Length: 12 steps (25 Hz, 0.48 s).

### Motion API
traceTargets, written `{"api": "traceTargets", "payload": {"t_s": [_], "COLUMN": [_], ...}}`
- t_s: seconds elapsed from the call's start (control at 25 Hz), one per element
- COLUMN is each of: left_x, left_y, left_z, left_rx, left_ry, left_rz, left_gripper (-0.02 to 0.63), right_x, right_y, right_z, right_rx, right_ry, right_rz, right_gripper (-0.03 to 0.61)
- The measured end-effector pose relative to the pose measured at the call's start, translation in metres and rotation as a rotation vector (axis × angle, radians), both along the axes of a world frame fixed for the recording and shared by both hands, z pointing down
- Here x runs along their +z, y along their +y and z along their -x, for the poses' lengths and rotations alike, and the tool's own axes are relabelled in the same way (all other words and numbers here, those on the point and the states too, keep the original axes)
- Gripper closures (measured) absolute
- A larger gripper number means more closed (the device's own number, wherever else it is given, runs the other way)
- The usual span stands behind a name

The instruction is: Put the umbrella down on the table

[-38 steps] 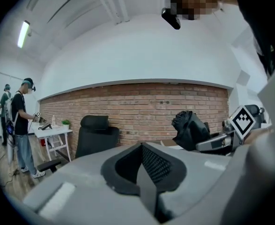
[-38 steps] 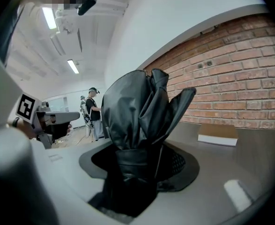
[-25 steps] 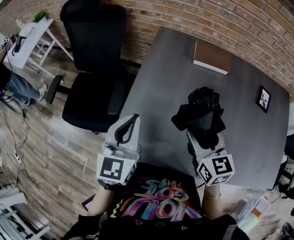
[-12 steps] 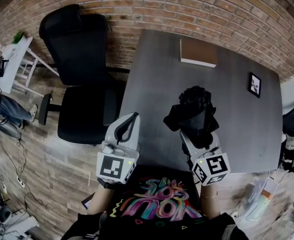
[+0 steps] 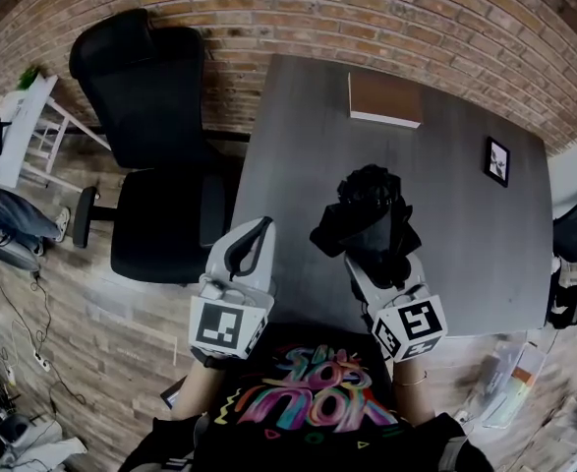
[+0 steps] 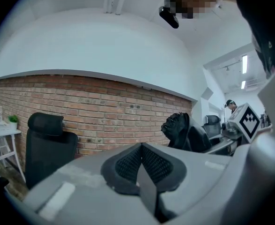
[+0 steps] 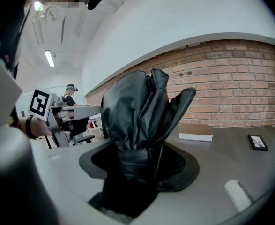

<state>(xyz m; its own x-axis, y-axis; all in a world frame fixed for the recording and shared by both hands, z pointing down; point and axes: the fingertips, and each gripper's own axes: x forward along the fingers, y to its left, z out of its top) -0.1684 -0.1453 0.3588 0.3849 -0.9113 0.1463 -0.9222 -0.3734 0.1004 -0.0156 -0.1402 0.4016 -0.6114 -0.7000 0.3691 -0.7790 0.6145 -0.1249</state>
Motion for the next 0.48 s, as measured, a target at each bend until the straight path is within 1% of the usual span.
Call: {"api": "traceTargets", "payload": {"t_s": [0.12, 0.32, 0.48], "left_x": [0.001, 0.003, 0.008], "left_y": [-0.003, -0.001, -0.001], "left_z": [0.003, -0.006, 0.003], "left_rx": [-0.006, -0.030, -0.052], "left_ry": [0.006, 0.006, 0.001], "left_rz": [0.000, 0.009, 0.019], "left_gripper": [0.614, 0.614, 0.614], "right_x": [0.004, 0.012, 0.024], "right_y": [-0.004, -0.008, -0.015], "right_z": [0.006, 0.000, 0.010], "right_rx": [-0.017, -0.058, -0.084], "right_ry": [0.013, 0.030, 0.037], "right_rz": [0.008, 0.018, 0.035], "right_gripper": [0.327, 0.327, 0.327]}}
